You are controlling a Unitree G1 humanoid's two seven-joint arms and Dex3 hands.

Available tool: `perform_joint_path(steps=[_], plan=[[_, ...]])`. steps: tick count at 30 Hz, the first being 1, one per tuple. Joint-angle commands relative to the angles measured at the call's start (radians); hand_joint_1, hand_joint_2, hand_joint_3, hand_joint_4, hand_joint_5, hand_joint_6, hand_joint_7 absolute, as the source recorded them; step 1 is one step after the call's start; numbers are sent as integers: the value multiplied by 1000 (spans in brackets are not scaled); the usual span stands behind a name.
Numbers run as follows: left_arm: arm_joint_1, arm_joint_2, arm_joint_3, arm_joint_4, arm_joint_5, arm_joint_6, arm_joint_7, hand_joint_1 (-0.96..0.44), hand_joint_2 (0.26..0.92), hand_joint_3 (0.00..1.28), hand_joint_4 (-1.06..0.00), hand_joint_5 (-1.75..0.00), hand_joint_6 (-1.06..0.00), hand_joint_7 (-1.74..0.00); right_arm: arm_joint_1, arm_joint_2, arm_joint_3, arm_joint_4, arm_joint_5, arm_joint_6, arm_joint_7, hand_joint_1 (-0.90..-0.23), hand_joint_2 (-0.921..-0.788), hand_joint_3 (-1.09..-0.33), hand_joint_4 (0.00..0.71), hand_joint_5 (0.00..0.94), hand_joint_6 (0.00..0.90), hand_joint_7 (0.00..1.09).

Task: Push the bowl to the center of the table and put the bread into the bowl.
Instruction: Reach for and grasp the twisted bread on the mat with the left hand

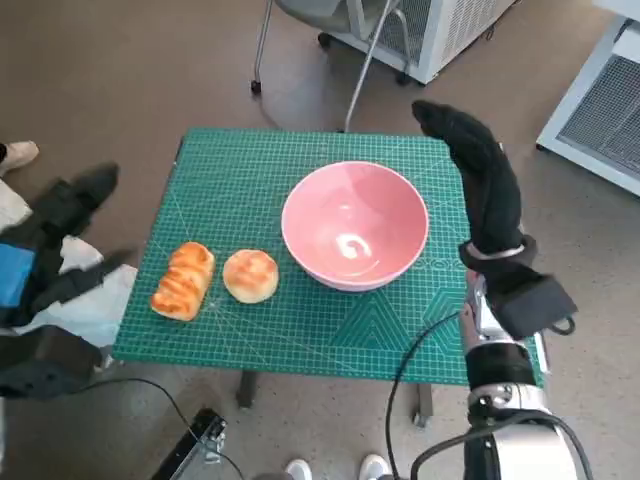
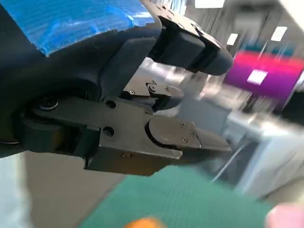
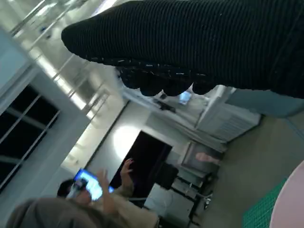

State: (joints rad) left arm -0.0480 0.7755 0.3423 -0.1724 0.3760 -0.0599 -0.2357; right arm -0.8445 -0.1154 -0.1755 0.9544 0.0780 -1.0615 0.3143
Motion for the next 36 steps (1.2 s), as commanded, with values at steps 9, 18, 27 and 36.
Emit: perform_joint_path(steps=[9, 18, 27, 36], plan=[[6, 116, -104, -72, 26, 197, -281, -39, 811, 0, -254, 0, -449, -4, 58, -12, 38, -53, -6, 31, -22, -529, -921, -758, 377, 26, 72, 831], [-28, 182, -179, 18, 53, 102, -331, 5, 795, 0, -239, 0, -423, -1, 70, -13, 46, -74, 21, 53, -4, -546, -921, -756, 378, 26, 64, 845], [-47, 124, -231, -56, 176, 280, -295, -170, 833, 17, -231, -1, -400, 0, 73, -17, 51, -87, 16, 58, -16, -537, -921, -757, 379, 25, 57, 858], [-118, -64, -340, -138, 418, 642, -235, -525, 918, 164, -270, -14, -355, 0, 79, -20, 52, -101, 13, 58, -27, -526, -921, -763, 379, 25, 52, 867]])
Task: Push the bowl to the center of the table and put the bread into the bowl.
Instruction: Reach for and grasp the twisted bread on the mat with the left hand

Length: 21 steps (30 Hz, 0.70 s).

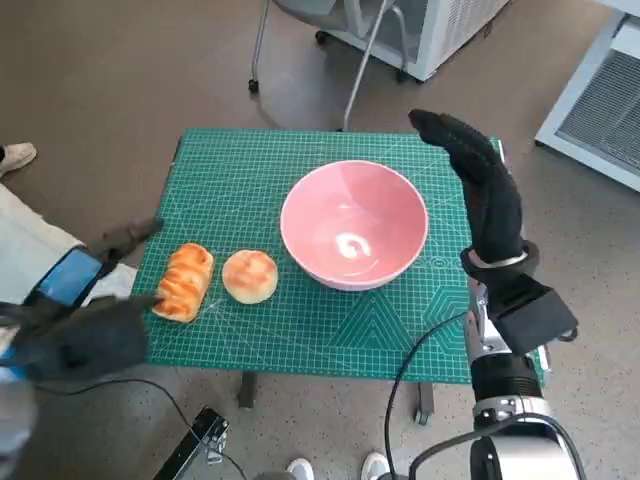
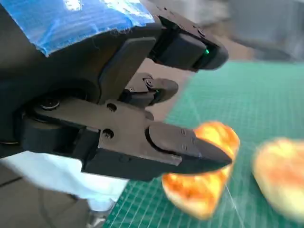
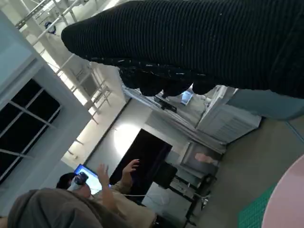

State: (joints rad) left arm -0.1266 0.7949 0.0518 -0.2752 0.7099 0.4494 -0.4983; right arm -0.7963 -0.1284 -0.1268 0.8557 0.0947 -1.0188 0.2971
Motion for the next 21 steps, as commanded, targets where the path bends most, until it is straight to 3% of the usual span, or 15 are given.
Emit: perform_joint_path(steps=[1, 8, 21], plan=[[-47, -96, -63, -34, 100, 155, 27, -538, 919, 172, -275, -16, -353, 0, 31, -7, 3, -2, -5, 16, -11, -526, -921, -764, 379, 25, 51, 868], [-77, -117, -117, -24, 149, 219, -6, -569, 921, 184, -293, -22, -347, 0, 32, -8, 7, -12, -6, 23, -18, -525, -921, -767, 379, 25, 48, 873], [-99, -154, -165, 7, 165, 312, -23, -586, 921, 186, -298, -20, -337, 0, 41, -8, 8, -29, 23, 29, -5, -536, -921, -764, 376, 24, 38, 892]])
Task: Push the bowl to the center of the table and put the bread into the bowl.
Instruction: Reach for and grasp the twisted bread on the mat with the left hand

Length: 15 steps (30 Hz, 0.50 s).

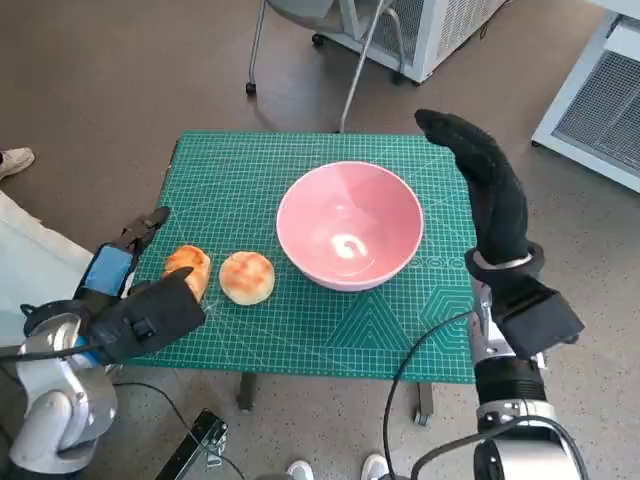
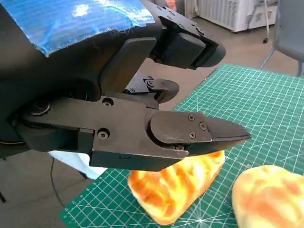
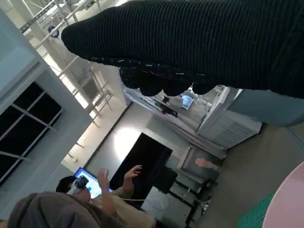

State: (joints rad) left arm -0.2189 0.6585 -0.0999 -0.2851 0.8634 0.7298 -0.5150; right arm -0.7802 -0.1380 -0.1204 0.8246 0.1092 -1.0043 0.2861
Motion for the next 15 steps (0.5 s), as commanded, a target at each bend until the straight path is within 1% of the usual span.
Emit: perform_joint_path(steps=[1, 7, 15], plan=[[-7, -19, -15, 19, 11, 36, -6, -587, 921, 187, -295, -18, -332, 0, 26, 3, 3, 1, 9, 15, 6, -535, -921, -764, 376, 24, 37, 893], [-15, -46, -35, 27, 13, 70, 8, -591, 921, 201, -284, -11, -314, 0, 29, 5, 2, 1, 22, 17, 11, -533, -921, -765, 376, 24, 33, 900], [-17, -72, -52, 41, 15, 97, 32, -607, 921, 207, -283, -9, -308, 0, 31, 10, 2, -6, 22, 19, 6, -531, -921, -765, 375, 25, 29, 906]])
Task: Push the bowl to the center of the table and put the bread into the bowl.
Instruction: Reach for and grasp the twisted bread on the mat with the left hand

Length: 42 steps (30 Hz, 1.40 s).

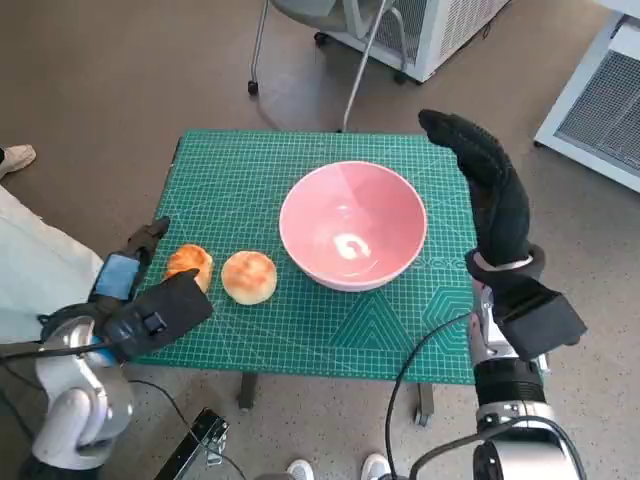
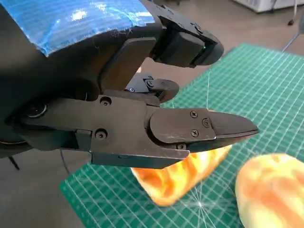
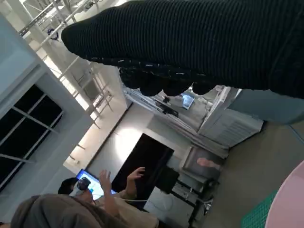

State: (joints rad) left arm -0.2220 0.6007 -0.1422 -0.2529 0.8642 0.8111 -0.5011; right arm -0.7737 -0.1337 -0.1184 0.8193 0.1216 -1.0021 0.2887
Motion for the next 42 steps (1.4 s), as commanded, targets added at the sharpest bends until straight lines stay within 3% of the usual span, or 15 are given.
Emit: perform_joint_path(steps=[1, 8, 15, 23, 28, 36, 42], plan=[[-13, -16, -11, 10, 15, 18, 20, -609, 921, 207, -283, -9, -308, 0, 26, 6, 1, -2, 11, 17, 4, -531, -921, -765, 375, 25, 29, 907], [-9, -25, -22, 21, 13, 38, 29, -610, 921, 206, -282, -8, -303, 0, 33, 8, 1, -15, 13, 24, 3, -536, -921, -765, 376, 25, 27, 911], [-4, -44, -24, 47, -5, 48, 45, -583, 921, 96, -286, -8, -296, 0, 39, 8, -1, -14, 14, 30, 1, -538, -921, -765, 376, 26, 24, 917], [-18, -55, -49, 109, -11, 46, 55, -440, 827, 8, -274, -2, -289, 0, 39, 9, -1, -16, 10, 34, -3, -538, -921, -767, 376, 27, 22, 921], [-20, -55, -51, 112, -13, 47, 58, -420, 813, 2, -271, 0, -288, 0, 40, 9, -2, -17, 10, 35, -3, -536, -921, -768, 375, 27, 21, 922], [-100, -41, -96, 315, -28, 5, 50, -377, 801, 1, -210, 0, -259, 0, 41, 9, 0, -17, -3, 34, -14, -539, -921, -765, 376, 28, 22, 920], [-137, -54, -115, 413, -47, -8, 50, -366, 797, 5, -199, -3, -251, -1, 42, 9, -1, -17, 5, 36, -8, -541, -921, -764, 376, 28, 22, 918]])
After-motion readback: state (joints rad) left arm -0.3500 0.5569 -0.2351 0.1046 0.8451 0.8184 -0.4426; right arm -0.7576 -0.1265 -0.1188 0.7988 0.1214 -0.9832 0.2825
